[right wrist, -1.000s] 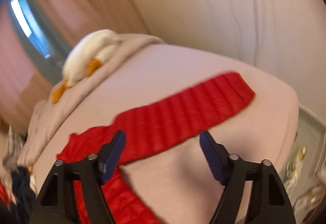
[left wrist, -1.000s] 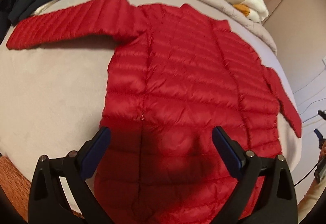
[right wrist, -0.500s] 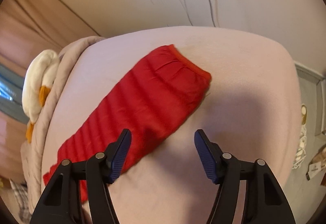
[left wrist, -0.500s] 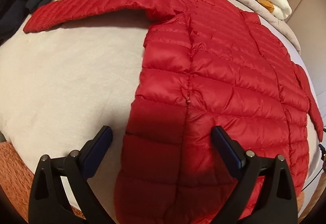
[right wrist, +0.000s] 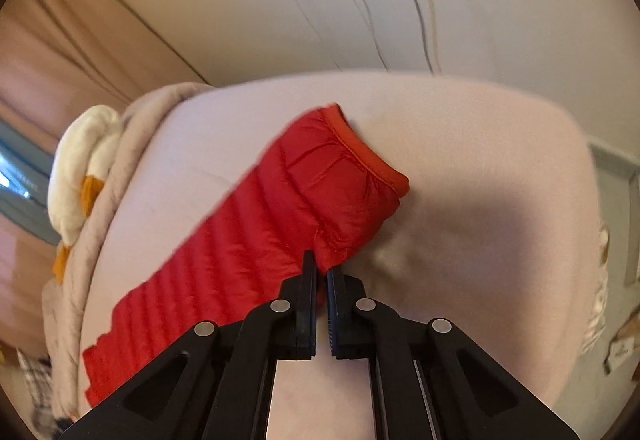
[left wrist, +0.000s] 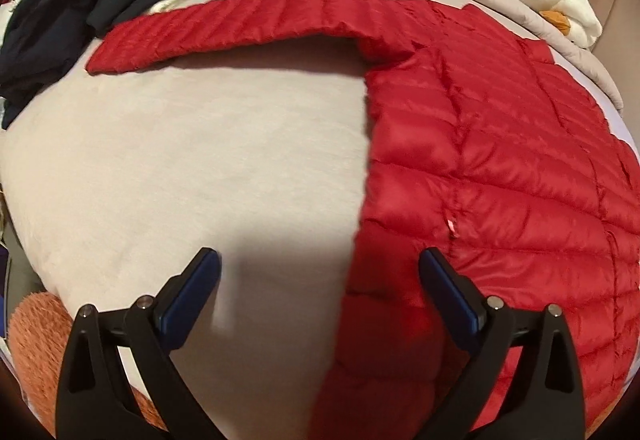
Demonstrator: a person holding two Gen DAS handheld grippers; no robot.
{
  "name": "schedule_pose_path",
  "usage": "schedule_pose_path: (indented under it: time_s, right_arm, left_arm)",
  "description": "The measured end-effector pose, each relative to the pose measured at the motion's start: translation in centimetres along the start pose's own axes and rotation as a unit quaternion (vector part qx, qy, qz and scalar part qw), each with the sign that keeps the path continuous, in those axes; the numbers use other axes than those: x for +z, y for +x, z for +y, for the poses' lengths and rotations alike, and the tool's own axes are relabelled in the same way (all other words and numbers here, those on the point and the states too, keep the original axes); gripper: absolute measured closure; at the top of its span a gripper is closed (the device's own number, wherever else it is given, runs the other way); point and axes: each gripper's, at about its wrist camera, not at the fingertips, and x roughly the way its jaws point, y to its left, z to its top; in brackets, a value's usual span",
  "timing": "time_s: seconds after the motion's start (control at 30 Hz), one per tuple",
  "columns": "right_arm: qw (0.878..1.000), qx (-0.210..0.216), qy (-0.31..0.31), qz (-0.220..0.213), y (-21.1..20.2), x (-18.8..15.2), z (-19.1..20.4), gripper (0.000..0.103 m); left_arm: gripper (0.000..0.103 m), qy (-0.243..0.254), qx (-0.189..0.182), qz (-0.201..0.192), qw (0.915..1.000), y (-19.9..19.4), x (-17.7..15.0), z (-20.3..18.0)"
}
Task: Fold large clothes
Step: 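Grasp the red jacket sleeve cuff with the right tool, then lift the sleeve and lay it across the jacket body, open right tool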
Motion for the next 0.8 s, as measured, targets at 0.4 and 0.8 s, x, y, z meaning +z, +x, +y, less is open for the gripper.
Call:
schedule_pose_path:
  time_s: [0.4, 0.8]
  right_arm:
    - [0.979, 0.087, -0.143, -0.118, -13.2, -0.3, 9.3, 0.098]
    - [0.906, 0.238, -0.322, -0.135, -21.4, -5.4, 24.7, 0.098]
  left_arm:
    - [0.012, -0.016, -0.011, -0.008, 0.9998, -1.1, 2.2, 2.2]
    - [0.008, -0.033, -0.096, -0.084, 0.9912, -8.8, 6.3, 2.1]
